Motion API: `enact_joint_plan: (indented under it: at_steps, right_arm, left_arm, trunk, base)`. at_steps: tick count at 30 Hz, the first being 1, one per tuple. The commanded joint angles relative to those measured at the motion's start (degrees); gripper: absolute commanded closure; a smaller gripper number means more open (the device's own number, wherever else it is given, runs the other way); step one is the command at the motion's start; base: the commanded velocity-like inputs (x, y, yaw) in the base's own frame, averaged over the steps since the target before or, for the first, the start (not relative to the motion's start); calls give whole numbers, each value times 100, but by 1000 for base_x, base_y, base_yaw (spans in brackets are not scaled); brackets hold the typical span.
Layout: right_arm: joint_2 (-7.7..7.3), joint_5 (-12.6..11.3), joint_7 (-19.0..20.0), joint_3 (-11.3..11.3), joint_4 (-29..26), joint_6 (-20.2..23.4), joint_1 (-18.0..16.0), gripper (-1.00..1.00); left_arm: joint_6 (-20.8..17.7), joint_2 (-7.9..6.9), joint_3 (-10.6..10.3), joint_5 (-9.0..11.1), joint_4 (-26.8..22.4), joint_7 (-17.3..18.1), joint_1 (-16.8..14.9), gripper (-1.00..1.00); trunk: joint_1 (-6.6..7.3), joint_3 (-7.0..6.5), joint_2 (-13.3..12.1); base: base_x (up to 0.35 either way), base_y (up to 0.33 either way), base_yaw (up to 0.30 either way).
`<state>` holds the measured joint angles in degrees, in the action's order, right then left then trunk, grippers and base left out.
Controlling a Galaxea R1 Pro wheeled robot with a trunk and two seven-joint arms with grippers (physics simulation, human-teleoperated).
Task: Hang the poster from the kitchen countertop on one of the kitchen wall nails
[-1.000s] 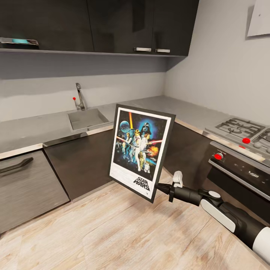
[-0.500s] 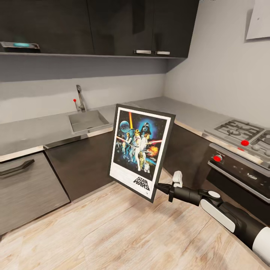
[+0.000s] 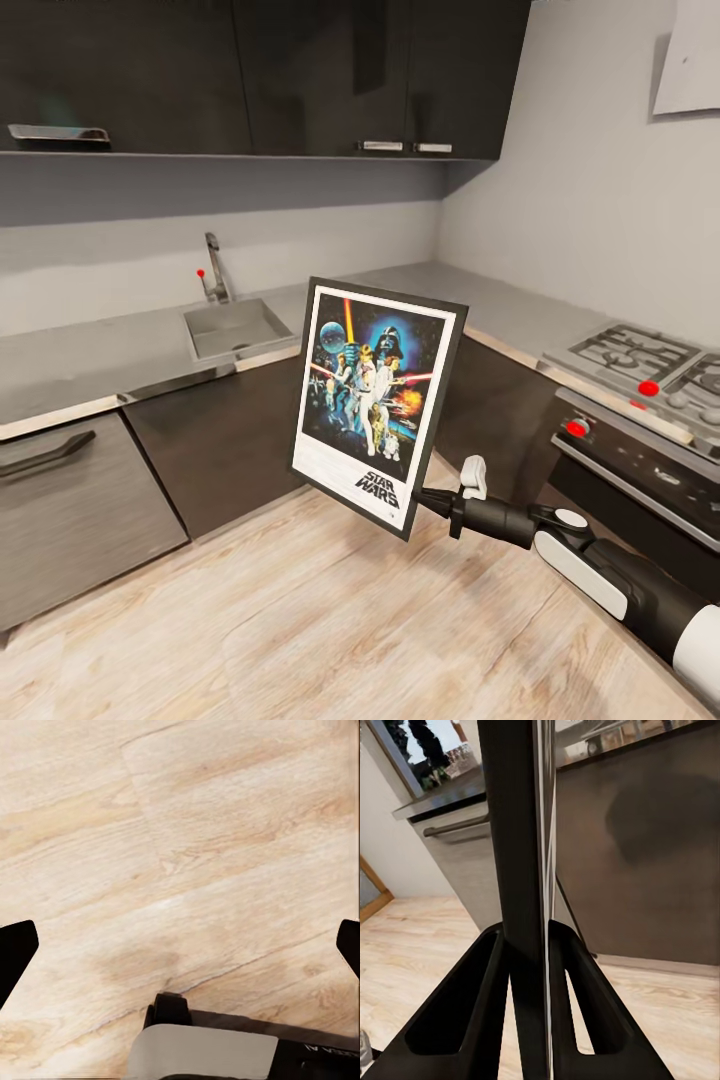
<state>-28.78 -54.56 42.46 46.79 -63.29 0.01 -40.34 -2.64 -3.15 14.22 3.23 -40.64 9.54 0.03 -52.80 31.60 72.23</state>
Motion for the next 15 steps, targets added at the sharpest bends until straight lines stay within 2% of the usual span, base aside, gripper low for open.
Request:
enact_joint_plan:
  at_steps: [1, 5, 15]
  right_arm:
    - [-4, -67, 15, 25, 1, 8, -9, 100]
    - [1, -69, 16, 30, 1, 8, -9, 100]
    - [4, -57, 10, 30, 33, 8, -9, 100]
  left_arm:
    - [-65, 0, 22, 32, -1, 115, 1, -100]
    - [-74, -2, 26, 31, 98, 229, -2, -100]
    - [211, -4, 25, 29, 296, 285, -1, -100]
  trunk:
    - [22, -14, -38]
    - [110, -85, -199]
    - [330, -265, -600]
  base:
    - [0, 0, 0]
    - [0, 0, 0]
    - [0, 0, 0]
